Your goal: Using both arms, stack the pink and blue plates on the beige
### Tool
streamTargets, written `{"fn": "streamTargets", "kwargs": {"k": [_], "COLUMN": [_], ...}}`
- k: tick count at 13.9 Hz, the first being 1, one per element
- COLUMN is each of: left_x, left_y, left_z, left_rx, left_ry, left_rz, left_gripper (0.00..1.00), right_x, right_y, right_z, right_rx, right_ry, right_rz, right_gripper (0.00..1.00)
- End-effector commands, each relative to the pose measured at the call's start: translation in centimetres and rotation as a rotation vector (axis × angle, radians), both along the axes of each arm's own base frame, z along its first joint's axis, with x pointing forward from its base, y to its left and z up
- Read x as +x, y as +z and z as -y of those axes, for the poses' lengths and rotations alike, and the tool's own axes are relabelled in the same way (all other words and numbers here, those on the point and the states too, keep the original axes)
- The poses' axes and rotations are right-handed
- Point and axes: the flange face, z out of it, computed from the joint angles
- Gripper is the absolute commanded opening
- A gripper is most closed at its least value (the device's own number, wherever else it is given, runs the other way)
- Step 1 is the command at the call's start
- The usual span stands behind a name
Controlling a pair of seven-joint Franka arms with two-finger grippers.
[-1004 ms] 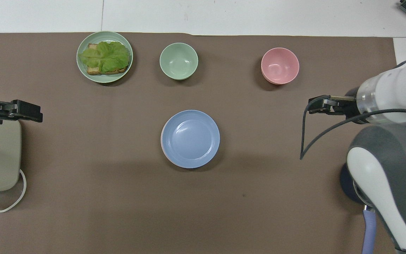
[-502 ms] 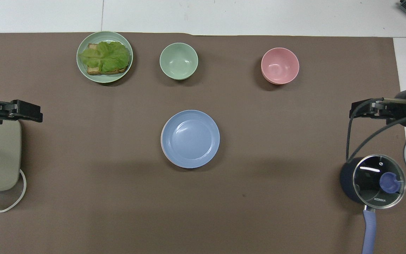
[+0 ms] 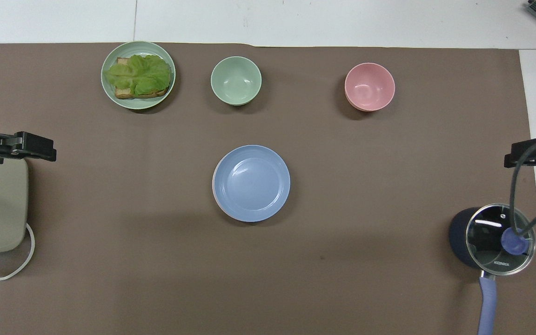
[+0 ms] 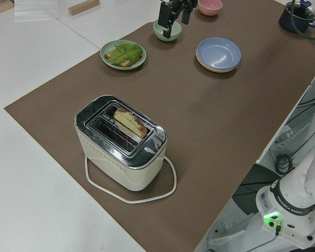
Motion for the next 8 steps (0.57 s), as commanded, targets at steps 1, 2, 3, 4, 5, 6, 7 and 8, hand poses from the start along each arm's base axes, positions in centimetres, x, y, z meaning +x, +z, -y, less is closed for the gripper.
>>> {"fn": "streamTargets", "kwargs": {"k": [1, 2, 3, 4, 5, 6, 7, 8], "left_x": [-0.4, -0.4, -0.4, -0.4, -0.4, -0.4, -0.4, -0.4], "left_y": [0.5, 0.5, 0.5, 0.5, 0.5, 0.5, 0.5, 0.5], "left_z": [-0.3, -0.3, -0.3, -0.3, -0.3, -0.3, -0.3, -0.3], "left_rx": [0.017, 0.017, 0.017, 0.017, 0.017, 0.017, 0.017, 0.017], "left_ry": [-0.003, -0.004, -0.003, -0.004, -0.004, -0.004, -0.004, -0.004], "left_rz": [-0.002, -0.002, -0.002, -0.002, -0.002, -0.002, -0.002, -0.002], "left_gripper": [1.00, 1.00, 1.00, 1.00, 1.00, 1.00, 1.00, 1.00], "right_x": [-0.7, -0.7, -0.8, -1.1, -1.2, -1.2, -1.2, -1.3], "right_y": [0.7, 0.7, 0.5, 0.4, 0.4, 0.3, 0.3, 0.4], "right_z": [0.2, 0.2, 0.2, -0.1, -0.2, -0.4, -0.8, -0.9], "right_rx": [-0.016, -0.016, -0.013, -0.012, -0.012, -0.015, -0.019, -0.021], "right_ry": [0.015, 0.021, 0.023, 0.032, 0.054, 0.069, 0.079, 0.082], "right_rz": [-0.004, -0.004, -0.008, -0.014, -0.016, -0.016, -0.021, -0.029], "right_gripper": [1.00, 1.00, 1.00, 1.00, 1.00, 1.00, 1.00, 1.00]}}
